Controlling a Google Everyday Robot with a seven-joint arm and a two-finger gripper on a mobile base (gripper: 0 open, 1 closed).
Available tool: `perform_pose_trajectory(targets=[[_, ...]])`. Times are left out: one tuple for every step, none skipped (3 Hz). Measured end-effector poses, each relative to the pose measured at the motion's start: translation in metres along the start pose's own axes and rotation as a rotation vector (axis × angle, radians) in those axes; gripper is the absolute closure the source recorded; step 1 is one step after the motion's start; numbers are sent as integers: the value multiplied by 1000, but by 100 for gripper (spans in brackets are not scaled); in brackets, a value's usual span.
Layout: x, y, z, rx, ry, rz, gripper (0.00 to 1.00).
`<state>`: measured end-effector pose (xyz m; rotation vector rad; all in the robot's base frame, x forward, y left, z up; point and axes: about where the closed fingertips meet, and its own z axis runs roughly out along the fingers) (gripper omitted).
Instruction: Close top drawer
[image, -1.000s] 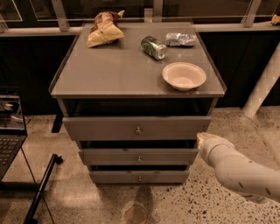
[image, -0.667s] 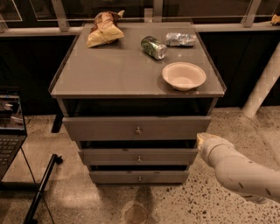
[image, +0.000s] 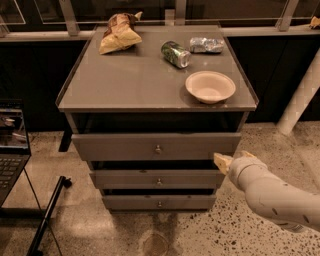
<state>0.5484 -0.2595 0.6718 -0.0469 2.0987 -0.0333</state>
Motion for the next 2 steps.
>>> perform_pose_trajectory(targets=[[0, 0, 0, 0, 0, 0, 0], [0, 0, 0, 0, 0, 0, 0]])
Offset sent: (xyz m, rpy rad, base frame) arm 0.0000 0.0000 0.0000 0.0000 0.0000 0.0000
